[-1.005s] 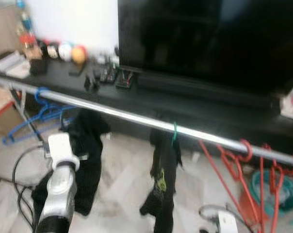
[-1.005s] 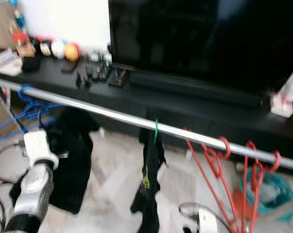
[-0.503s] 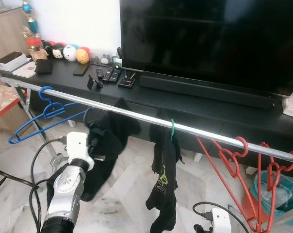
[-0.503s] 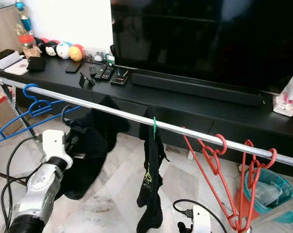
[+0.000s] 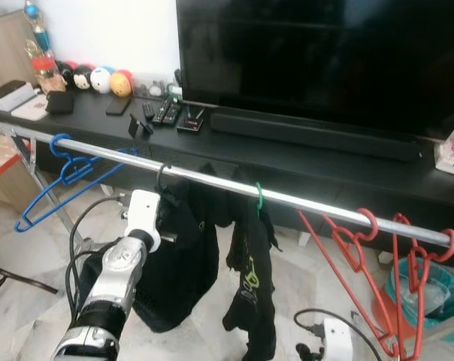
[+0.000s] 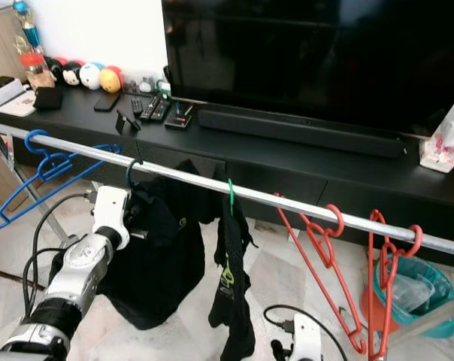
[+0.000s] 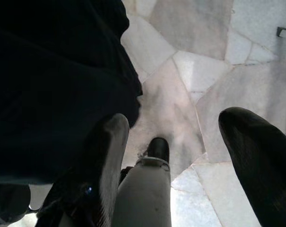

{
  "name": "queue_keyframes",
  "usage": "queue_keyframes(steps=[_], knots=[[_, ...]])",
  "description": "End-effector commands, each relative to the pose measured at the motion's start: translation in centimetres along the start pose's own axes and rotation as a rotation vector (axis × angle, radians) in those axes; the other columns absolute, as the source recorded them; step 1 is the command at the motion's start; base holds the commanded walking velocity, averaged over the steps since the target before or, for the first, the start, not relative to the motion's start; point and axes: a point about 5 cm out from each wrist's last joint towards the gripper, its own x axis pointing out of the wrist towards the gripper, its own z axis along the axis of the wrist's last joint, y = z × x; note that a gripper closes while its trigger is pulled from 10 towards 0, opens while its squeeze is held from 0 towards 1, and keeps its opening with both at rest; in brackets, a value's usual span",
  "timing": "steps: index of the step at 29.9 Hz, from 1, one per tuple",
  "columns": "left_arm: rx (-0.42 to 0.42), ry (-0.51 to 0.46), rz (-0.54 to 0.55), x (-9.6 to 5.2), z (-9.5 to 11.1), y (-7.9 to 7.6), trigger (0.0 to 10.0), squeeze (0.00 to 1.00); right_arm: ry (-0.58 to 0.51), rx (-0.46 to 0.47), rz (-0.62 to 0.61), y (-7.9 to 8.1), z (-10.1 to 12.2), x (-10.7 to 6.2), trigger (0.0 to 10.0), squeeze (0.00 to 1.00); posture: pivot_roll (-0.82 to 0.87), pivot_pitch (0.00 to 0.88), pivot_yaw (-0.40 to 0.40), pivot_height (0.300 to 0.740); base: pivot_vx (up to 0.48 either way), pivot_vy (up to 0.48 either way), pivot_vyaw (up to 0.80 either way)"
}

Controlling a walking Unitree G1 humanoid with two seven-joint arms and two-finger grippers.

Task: Hang hanger

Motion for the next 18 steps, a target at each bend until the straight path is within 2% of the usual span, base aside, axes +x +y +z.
queue_keyframes(steps=[1, 6, 11, 14, 16, 18], knots=[[0.029, -0.028, 0.023, 0.6, 0.9, 0.0, 10.0, 0.00, -0.008, -0.002, -0.005, 0.1, 0.5, 0.1, 10.0, 0.00, 0.04, 0.000, -0.025, 0.740, 0.000, 0.000, 0.00], [0.024, -0.022, 0.042, 0.8, 0.7, -0.1, 10.0, 0.00, -0.011, -0.001, -0.001, 0.3, 0.3, 0.1, 10.0, 0.00, 0.04, 0.000, -0.026, 0.740, 0.000, 0.000, 0.00], [0.025, 0.019, 0.059, 1.1, 0.4, -0.3, 10.0, 0.00, -0.010, 0.000, -0.001, -0.2, -0.8, -0.3, 10.0, 0.00, 0.04, 0.000, -0.027, 0.740, 0.000, 0.000, 0.00], [0.013, 0.050, 0.058, 1.5, 0.2, -0.7, 10.0, 0.00, 0.000, 0.001, -0.007, -1.3, -2.0, -0.7, 10.0, 0.00, 0.04, 0.000, -0.026, 0.740, 0.000, 0.000, 0.00], [0.020, 0.094, 0.049, 1.6, -0.2, -1.1, 10.0, 0.00, 0.012, 0.006, -0.021, -2.8, -2.7, -1.2, 10.0, 0.00, 0.03, 0.000, -0.024, 0.740, 0.000, 0.000, 0.00], [0.022, 0.106, 0.046, 1.7, -0.3, -1.2, 10.0, 0.00, 0.016, 0.009, -0.026, -3.2, -2.9, -1.4, 10.0, 0.00, 0.03, 0.000, -0.022, 0.740, 0.000, 0.000, 0.00]])
